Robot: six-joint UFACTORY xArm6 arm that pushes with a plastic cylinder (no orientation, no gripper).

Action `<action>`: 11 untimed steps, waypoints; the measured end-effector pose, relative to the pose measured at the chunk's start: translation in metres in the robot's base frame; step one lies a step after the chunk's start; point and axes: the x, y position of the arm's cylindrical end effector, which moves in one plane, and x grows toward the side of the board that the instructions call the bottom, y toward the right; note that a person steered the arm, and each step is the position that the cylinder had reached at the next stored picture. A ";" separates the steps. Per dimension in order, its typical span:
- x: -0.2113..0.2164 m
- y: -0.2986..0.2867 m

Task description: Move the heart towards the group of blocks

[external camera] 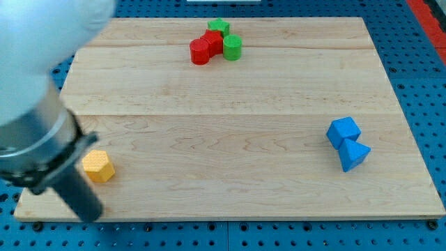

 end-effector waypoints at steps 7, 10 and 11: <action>-0.130 0.107; -0.153 0.172; -0.173 0.207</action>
